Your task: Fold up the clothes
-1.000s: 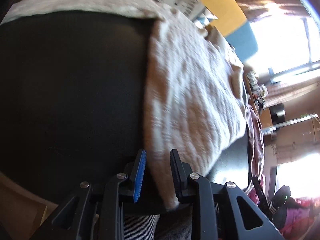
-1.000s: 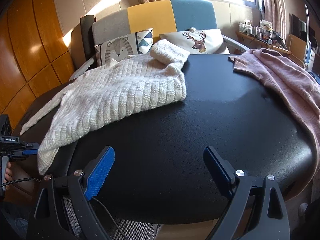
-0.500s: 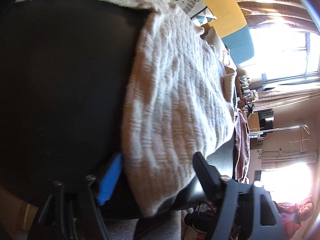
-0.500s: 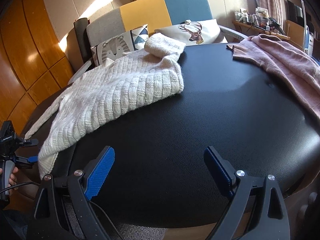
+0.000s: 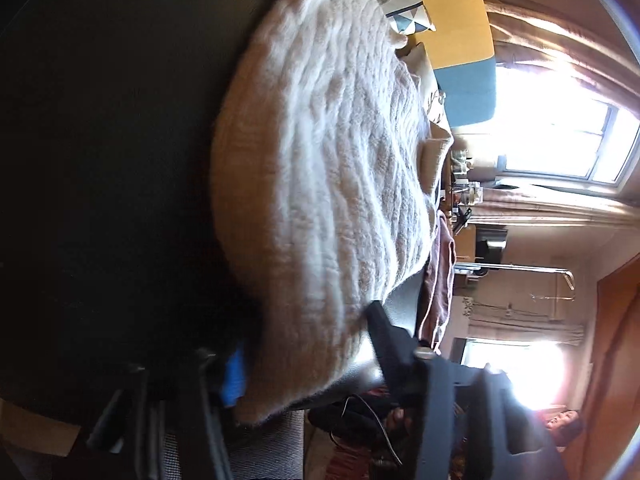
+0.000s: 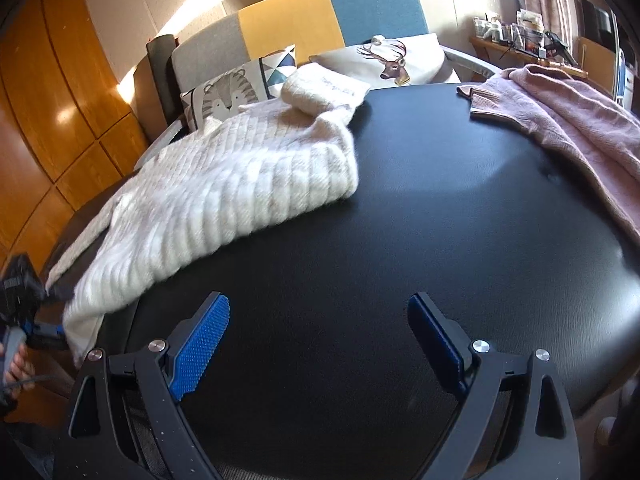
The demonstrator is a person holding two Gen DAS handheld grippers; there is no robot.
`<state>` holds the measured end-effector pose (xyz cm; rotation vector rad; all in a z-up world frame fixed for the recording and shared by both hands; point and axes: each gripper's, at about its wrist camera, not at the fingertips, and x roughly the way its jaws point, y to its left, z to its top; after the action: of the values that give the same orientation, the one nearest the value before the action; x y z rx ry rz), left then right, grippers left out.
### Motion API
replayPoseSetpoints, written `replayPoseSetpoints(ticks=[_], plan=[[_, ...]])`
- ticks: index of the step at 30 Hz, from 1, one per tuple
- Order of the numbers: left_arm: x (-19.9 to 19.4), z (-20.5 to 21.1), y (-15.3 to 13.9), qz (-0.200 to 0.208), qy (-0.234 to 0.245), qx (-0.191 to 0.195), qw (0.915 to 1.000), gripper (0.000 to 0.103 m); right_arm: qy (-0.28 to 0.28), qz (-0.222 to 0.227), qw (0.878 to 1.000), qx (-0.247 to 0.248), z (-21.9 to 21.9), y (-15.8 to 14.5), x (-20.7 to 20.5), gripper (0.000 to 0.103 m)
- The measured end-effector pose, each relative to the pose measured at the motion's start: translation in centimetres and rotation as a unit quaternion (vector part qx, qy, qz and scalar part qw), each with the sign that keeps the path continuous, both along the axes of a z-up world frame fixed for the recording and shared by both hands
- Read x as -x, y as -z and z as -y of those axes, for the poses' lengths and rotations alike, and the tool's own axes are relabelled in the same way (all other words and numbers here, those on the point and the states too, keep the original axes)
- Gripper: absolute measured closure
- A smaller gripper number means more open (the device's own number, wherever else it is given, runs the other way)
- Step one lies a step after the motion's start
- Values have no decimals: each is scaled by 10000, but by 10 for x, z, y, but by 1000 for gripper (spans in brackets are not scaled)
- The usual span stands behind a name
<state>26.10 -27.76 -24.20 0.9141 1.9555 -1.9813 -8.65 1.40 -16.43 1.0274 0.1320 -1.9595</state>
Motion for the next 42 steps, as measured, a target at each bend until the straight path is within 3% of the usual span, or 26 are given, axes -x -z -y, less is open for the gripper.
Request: replayPoseSetpoints(ticks=[3, 9, 17, 23, 25, 26, 32, 36, 38, 42], plan=[[1, 1, 5, -42, -24, -51, 10000, 69, -49, 241, 9996, 144, 10, 3, 30, 11], [3, 9, 1, -260, -42, 19, 9997, 75, -362, 972, 9940, 348, 42, 25, 89, 34], [5, 28, -3, -501, -206, 154, 9984, 76, -1094, 1302, 9836, 606, 87, 35, 119, 35], [15, 36, -3, -562, -191, 205, 9980, 76, -1999, 1999, 9545, 948, 105, 40, 107, 41], [16, 40, -5, -568, -215, 244, 9979, 76, -2154, 2066, 9500, 922, 110, 40, 100, 71], [15, 42, -7, -575, -235, 272, 9977, 76, -2187, 2106, 9482, 935, 110, 39, 97, 75], [14, 60, -24, -648, -373, 506, 9959, 78, -2527, 2125, 9272, 1771, 109, -13, 90, 79], [21, 80, -40, -754, -522, 752, 9929, 78, -2390, 2258, 9134, 2400, 124, -46, 107, 81], [24, 87, -39, -740, -559, 787, 9926, 78, -2337, 2073, 9229, 2251, 142, -53, 112, 81], [32, 99, -34, -658, -622, 825, 9925, 78, -2259, 1744, 9490, 1338, 176, -37, 112, 80]])
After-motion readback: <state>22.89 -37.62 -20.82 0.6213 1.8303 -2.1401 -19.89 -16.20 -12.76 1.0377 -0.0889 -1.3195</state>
